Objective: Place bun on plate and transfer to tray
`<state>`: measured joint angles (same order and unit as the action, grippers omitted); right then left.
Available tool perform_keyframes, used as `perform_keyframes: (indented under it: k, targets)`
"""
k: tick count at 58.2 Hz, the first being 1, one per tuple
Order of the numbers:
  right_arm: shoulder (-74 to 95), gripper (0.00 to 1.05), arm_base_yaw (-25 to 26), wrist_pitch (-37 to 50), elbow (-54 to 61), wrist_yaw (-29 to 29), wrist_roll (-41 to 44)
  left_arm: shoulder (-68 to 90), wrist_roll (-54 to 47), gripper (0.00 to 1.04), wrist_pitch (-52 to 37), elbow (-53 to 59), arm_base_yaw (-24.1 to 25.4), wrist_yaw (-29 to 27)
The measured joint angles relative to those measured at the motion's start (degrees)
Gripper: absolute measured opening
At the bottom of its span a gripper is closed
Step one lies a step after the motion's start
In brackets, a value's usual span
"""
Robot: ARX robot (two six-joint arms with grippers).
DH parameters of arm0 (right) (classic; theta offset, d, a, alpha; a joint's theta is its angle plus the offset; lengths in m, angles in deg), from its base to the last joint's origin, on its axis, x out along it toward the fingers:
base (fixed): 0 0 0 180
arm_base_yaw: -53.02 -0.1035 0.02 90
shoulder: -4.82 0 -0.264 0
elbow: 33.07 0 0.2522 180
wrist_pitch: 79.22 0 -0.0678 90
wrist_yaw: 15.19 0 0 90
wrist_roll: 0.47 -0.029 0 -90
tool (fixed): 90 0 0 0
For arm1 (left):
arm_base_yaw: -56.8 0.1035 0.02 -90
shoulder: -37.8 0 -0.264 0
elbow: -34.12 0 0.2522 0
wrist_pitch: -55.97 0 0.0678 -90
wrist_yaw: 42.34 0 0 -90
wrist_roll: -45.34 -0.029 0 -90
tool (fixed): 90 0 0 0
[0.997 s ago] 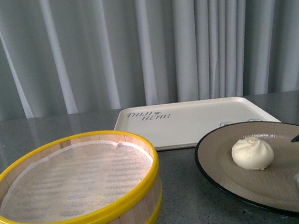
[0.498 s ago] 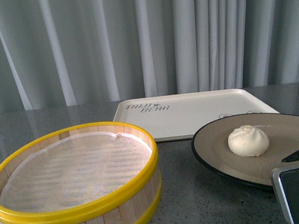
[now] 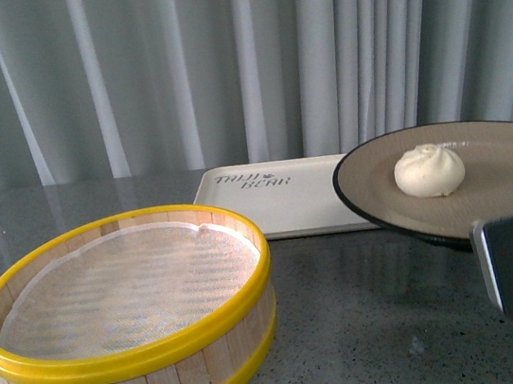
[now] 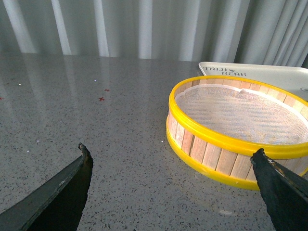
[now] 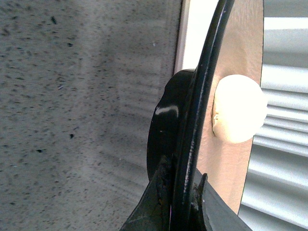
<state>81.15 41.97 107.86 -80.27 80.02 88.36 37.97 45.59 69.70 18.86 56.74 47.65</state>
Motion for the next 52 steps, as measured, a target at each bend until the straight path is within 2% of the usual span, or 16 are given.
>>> perform_keyframes:
  k: [6,14,27,43,52]
  targets:
    - [0.46,0.03,2.01,-4.81,-5.33,4.31,0.02,0.0,0.0,0.98,0.0,0.0,0.0,0.0]
    - [3.45,0.03,3.8,-8.87,-10.49,6.88,1.62,0.0,0.0,0.98,0.0,0.0,0.0,0.0]
    - [13.73,0.03,7.3,-12.57,-21.22,12.52,4.04,0.02,0.0,0.98,0.0,0.0,0.0,0.0]
    - [24.02,0.03,8.87,-15.85,-33.33,15.13,5.55,0.0,0.0,0.98,0.0,0.0,0.0,0.0]
    - [30.23,0.03,9.25,-17.35,-39.21,18.45,7.89,0.0,0.0,0.98,0.0,0.0,0.0,0.0]
